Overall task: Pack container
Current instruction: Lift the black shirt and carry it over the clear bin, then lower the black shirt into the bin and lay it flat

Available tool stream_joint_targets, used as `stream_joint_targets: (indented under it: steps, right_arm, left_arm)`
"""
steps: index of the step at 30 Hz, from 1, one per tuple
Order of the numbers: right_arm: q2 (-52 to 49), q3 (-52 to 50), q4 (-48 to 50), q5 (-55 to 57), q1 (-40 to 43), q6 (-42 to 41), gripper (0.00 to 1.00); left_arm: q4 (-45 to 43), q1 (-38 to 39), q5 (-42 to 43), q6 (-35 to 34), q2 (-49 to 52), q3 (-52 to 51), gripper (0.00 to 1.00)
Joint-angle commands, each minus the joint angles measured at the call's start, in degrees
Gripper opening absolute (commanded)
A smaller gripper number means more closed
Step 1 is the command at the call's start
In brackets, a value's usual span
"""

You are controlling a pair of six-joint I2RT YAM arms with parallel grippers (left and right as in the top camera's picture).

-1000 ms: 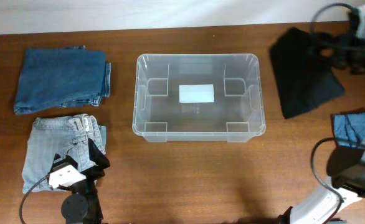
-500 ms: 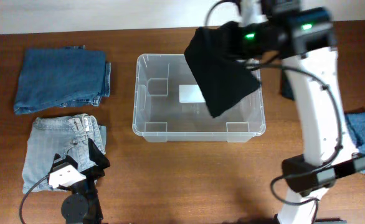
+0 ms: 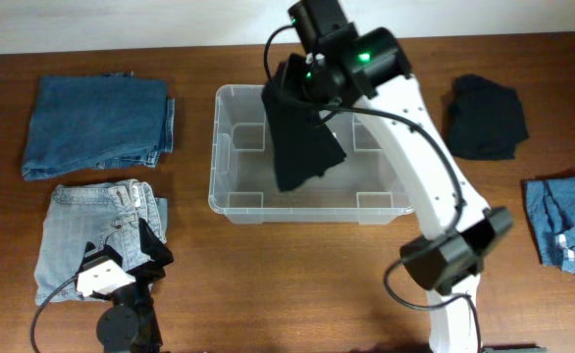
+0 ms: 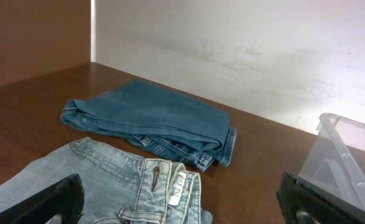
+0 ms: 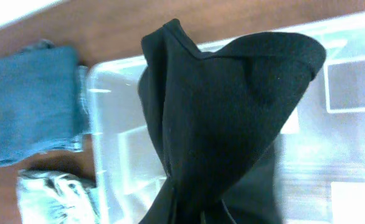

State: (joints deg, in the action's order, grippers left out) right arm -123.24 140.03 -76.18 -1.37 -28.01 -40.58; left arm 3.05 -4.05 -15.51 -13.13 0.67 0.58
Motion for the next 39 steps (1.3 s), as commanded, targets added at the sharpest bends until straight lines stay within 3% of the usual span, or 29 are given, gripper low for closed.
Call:
stream_joint_targets:
  steps: [1,17,23,32,39]
  right_arm:
    - [-2.49,0.22,-0.63,2.12,0.39,-1.73,0.04]
    - [-7.65,0.22,-2.54,-3.08,1.42,-3.93,0.04]
    - [-7.65,0.15,-7.19,7.87,1.88,-6.93,0.04]
    - [-7.65,0.00,-8.92,7.32,3.39,-8.00,0.04]
    - [-7.65,0.02,-4.28,-6.93,2.89,-7.72,0.04]
  left_arm:
    - [0.28,-0.28,-0.61,-0.11,-0.33,-0.07,0.99]
    - [0.28,-0.28,-0.61,-0.11,-0.33,-0.07,0.99]
    - [0.28,-0.28,-0.61,-0.11,-0.33,-0.07,0.99]
    - [0.28,-0.28,-0.61,-0.11,-0.33,-0.07,0.99]
    - [0.28,-0.28,-0.61,-0.11,-0.33,-0.07,0.99]
